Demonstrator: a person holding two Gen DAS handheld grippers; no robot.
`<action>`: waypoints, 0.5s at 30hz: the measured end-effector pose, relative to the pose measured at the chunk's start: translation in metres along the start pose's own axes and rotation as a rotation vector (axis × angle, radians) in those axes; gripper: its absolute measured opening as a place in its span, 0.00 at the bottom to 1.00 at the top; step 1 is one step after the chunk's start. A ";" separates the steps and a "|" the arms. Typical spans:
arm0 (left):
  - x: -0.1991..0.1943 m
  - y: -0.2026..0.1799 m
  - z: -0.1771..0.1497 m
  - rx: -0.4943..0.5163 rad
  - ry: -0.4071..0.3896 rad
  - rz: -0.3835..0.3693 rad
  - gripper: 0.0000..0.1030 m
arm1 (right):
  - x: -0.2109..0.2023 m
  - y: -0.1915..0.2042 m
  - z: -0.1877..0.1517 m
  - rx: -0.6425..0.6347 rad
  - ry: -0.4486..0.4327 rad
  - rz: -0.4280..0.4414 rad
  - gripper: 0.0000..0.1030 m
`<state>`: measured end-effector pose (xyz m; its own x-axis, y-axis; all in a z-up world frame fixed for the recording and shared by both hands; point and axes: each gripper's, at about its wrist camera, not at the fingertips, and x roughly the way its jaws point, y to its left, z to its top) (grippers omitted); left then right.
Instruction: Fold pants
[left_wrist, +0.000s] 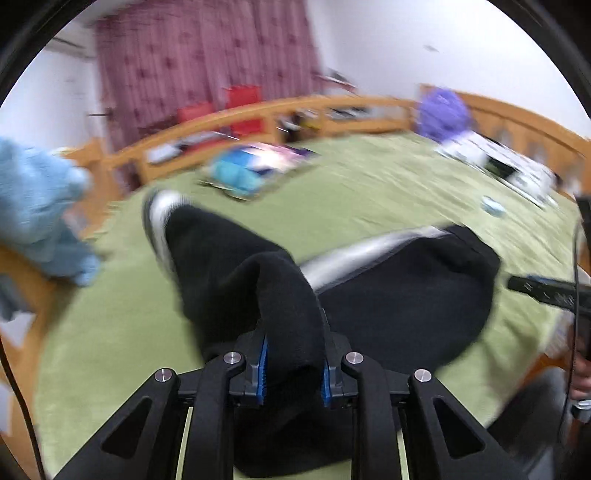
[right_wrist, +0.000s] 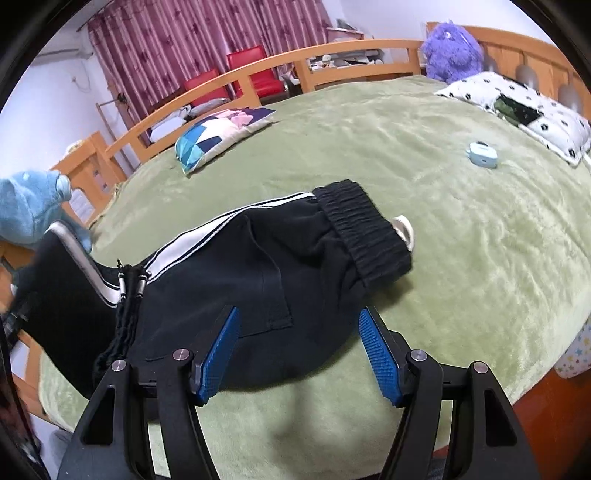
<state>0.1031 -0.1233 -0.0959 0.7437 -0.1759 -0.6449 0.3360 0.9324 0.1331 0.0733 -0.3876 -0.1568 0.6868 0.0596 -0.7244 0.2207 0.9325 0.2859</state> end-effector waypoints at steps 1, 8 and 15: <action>0.012 -0.019 -0.003 0.029 0.031 -0.016 0.19 | -0.001 -0.002 -0.002 0.008 0.005 0.003 0.64; 0.027 -0.039 -0.025 0.013 0.112 -0.121 0.35 | 0.009 -0.009 -0.025 0.047 0.044 0.087 0.64; -0.020 0.023 -0.033 -0.131 -0.013 -0.094 0.65 | 0.034 0.040 -0.019 0.008 0.068 0.231 0.64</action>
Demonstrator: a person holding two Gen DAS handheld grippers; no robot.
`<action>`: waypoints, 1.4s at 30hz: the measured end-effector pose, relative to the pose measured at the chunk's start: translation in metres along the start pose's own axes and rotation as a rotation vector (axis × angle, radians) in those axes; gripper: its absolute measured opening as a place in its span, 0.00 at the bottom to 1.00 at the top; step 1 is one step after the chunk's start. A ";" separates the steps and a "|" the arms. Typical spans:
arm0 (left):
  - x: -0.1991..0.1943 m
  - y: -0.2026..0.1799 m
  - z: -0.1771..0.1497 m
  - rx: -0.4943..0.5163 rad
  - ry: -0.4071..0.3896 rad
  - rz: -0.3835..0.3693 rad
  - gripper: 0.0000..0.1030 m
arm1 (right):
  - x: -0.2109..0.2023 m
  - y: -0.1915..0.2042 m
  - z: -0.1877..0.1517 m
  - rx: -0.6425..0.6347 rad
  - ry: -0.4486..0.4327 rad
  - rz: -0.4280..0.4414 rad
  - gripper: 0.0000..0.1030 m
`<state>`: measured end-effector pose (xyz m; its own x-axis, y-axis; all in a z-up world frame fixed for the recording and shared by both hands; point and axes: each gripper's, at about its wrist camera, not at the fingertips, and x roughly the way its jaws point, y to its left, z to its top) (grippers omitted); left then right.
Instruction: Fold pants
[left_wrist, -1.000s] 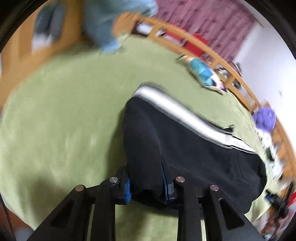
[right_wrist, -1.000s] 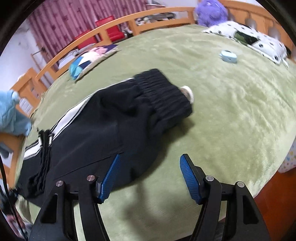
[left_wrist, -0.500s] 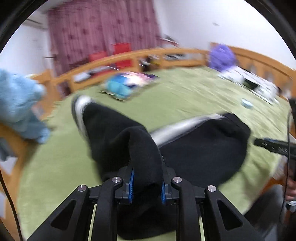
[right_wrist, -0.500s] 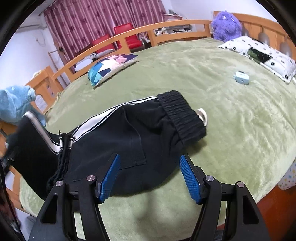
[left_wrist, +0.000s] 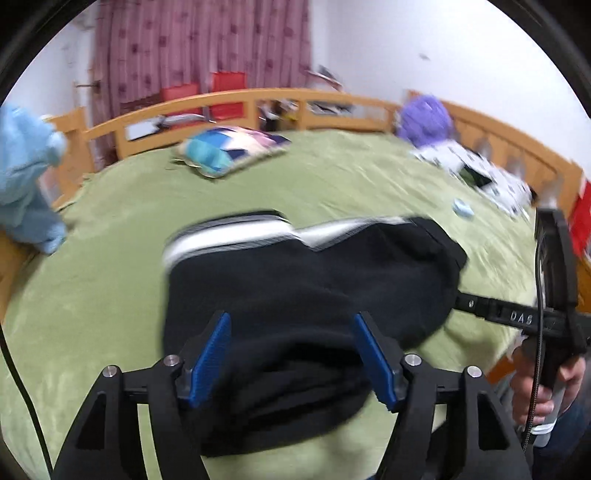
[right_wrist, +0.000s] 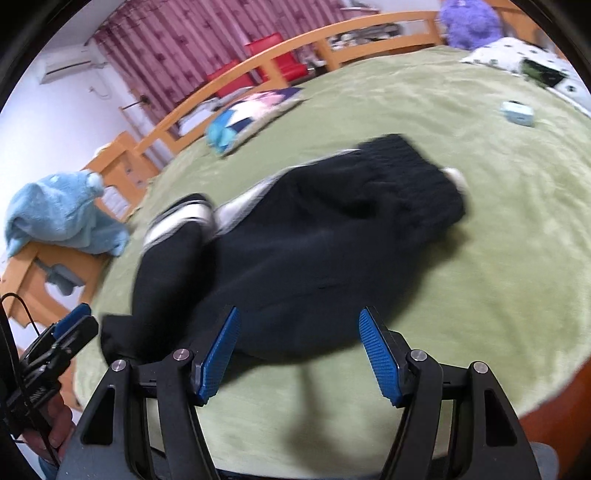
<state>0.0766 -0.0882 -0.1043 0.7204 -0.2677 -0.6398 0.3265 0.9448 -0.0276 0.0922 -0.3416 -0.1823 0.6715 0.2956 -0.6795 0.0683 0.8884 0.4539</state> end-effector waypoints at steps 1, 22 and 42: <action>-0.003 0.009 -0.001 -0.022 -0.001 0.008 0.65 | 0.005 0.007 0.001 -0.006 0.001 0.022 0.64; 0.001 0.118 -0.033 -0.290 0.046 -0.005 0.65 | -0.007 0.040 0.112 -0.131 -0.149 -0.002 0.09; 0.115 -0.038 -0.039 -0.088 0.276 -0.137 0.72 | 0.009 -0.103 0.015 0.005 -0.026 -0.213 0.44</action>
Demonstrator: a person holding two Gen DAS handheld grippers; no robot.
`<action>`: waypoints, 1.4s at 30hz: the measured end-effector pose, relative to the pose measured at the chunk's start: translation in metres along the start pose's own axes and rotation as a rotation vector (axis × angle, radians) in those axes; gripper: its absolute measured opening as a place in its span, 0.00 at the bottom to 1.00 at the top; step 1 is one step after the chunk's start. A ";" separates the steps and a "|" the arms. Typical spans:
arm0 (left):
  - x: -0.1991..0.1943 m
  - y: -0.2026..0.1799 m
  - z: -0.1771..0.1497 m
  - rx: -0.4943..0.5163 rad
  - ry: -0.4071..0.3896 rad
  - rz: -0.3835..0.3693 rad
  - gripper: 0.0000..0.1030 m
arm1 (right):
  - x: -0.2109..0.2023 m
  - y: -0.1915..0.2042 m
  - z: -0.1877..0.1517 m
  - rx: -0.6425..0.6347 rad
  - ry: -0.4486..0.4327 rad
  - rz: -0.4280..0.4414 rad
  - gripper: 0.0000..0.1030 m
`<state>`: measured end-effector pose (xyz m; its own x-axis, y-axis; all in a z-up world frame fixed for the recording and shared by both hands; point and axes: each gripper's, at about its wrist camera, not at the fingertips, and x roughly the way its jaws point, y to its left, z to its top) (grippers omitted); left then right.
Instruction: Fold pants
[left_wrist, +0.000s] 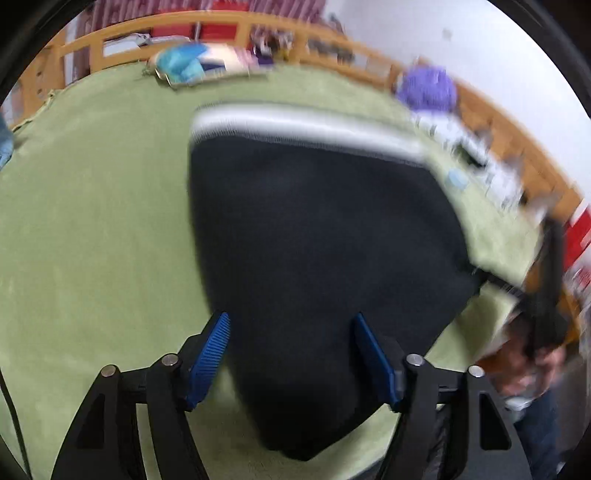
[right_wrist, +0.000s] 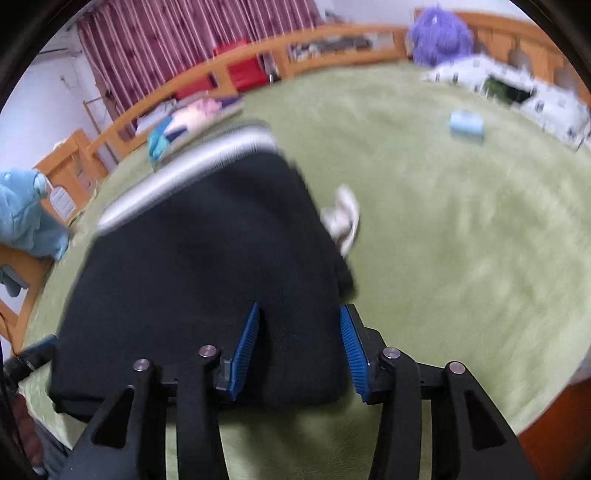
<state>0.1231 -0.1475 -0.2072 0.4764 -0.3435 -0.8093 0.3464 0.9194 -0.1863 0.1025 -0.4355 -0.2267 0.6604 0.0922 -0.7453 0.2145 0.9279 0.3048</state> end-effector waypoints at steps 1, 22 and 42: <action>0.002 -0.002 -0.003 0.014 0.000 0.010 0.73 | -0.002 -0.002 0.003 -0.002 0.011 0.012 0.45; 0.022 0.043 0.073 -0.131 0.018 -0.075 0.69 | 0.070 -0.017 0.097 -0.073 0.193 0.155 0.81; 0.027 0.070 0.092 -0.205 -0.024 -0.273 0.19 | 0.042 0.022 0.100 -0.086 0.167 0.206 0.39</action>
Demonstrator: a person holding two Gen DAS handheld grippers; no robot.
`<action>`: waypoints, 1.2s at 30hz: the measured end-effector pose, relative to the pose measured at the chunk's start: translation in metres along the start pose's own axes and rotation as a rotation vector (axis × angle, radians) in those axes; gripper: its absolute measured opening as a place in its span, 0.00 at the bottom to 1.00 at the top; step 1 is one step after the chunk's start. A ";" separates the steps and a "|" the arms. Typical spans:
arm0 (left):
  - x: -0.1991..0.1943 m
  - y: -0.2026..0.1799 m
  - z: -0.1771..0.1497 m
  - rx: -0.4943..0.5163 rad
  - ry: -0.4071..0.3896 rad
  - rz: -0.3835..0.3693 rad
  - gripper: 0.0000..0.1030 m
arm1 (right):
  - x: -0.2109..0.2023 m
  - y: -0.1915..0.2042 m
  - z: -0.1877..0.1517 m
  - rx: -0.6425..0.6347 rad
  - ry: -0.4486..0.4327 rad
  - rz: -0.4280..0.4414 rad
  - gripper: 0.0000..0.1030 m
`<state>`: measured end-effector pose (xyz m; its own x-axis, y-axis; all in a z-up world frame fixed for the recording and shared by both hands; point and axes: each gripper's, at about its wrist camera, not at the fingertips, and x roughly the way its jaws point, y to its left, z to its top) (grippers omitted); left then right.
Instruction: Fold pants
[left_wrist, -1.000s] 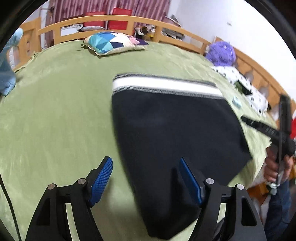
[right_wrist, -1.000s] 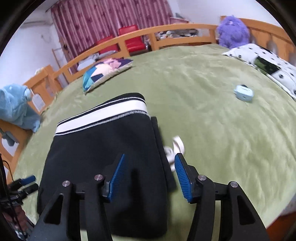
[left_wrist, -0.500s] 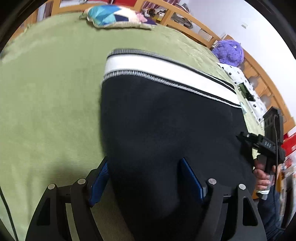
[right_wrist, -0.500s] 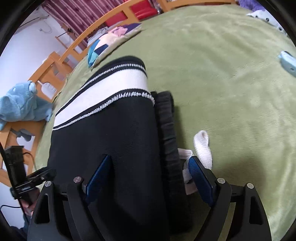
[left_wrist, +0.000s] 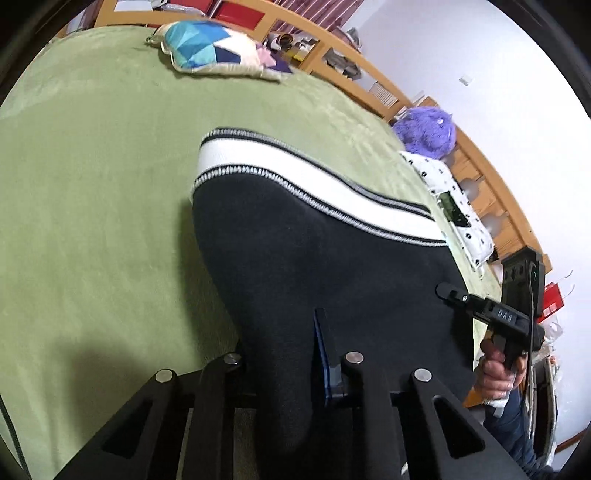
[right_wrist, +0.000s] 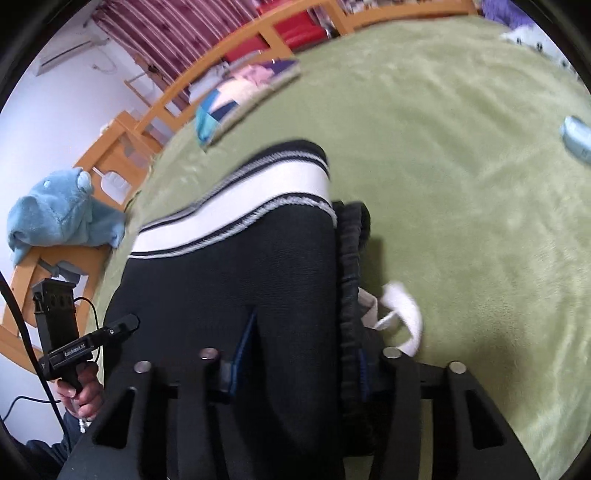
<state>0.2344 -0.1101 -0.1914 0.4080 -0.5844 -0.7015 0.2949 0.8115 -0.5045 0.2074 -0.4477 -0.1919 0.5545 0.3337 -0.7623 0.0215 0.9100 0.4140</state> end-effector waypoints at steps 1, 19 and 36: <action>-0.007 0.001 0.005 0.004 -0.011 -0.003 0.19 | -0.003 0.007 0.001 -0.004 -0.011 -0.010 0.31; -0.105 0.170 0.033 -0.100 0.012 0.236 0.37 | 0.126 0.181 0.008 -0.076 0.048 0.177 0.31; -0.134 0.130 -0.102 0.042 -0.013 0.379 0.69 | 0.069 0.225 -0.119 -0.328 -0.088 -0.126 0.49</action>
<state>0.1304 0.0739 -0.2144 0.5060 -0.2433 -0.8275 0.1565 0.9694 -0.1894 0.1520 -0.1910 -0.2110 0.6343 0.2046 -0.7455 -0.1661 0.9779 0.1271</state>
